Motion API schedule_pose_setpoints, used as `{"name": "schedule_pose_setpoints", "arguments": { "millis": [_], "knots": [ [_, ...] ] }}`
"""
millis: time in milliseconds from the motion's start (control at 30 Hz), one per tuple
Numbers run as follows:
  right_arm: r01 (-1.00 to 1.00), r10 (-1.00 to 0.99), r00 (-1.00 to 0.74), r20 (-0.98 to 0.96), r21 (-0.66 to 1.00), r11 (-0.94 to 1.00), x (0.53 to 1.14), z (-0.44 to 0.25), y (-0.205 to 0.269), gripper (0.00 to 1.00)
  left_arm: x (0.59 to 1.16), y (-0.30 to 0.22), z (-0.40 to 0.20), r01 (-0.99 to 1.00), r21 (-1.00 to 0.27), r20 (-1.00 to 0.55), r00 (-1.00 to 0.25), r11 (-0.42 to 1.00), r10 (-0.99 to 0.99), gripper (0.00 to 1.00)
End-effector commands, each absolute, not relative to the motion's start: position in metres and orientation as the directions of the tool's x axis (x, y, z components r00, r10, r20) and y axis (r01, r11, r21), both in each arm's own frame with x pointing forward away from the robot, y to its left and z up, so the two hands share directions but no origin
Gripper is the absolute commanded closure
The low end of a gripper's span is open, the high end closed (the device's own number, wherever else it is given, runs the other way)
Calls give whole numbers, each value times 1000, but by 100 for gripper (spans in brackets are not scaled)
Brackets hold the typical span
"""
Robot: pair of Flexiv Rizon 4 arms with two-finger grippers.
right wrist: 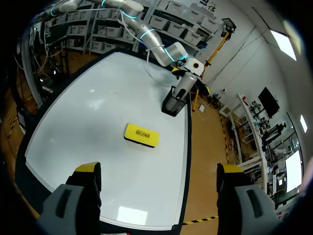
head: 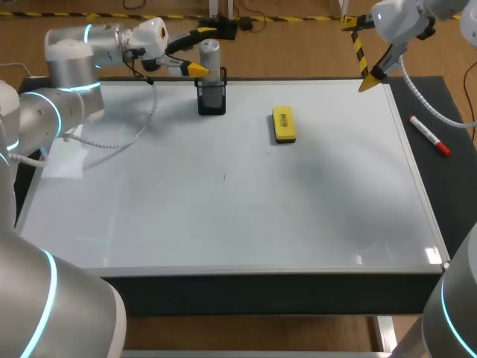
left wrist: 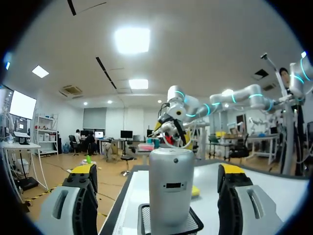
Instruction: Pick up the inspection probe, press it on each red-marked spot on the whiteboard one by one, put down the probe, pick up the eraser, and wipe off all the red marks.
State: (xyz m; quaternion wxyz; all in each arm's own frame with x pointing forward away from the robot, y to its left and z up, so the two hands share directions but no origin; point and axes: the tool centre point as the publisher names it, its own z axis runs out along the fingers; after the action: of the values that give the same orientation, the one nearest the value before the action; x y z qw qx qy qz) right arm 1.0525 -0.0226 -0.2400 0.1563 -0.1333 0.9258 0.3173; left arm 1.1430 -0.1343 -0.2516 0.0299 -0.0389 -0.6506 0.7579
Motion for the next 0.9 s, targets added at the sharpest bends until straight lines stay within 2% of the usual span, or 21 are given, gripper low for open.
{"name": "schedule_pose_setpoints", "arguments": {
  "millis": [33, 367, 700, 900],
  "knots": [
    [-346, -150, -916, -372, 542, 766, 1053, -239, -22, 0, 1131, -117, -238, 23, -997, -26, -999, -77, 34, 0],
    [-346, -150, -916, -372, 542, 766, 1053, -239, -22, 0, 1115, -80, -235, 17, -994, -35, -987, 112, -156, 0],
    [-346, -150, -916, -372, 542, 766, 1053, -239, -22, 0, 1087, -39, -257, -113, -929, -24, -933, 353, -360, 0],
    [-346, -150, -916, -372, 542, 766, 1053, -239, -22, 0, 1072, -21, -276, -171, -905, -15, -902, 389, -431, 0]
  ]
}}
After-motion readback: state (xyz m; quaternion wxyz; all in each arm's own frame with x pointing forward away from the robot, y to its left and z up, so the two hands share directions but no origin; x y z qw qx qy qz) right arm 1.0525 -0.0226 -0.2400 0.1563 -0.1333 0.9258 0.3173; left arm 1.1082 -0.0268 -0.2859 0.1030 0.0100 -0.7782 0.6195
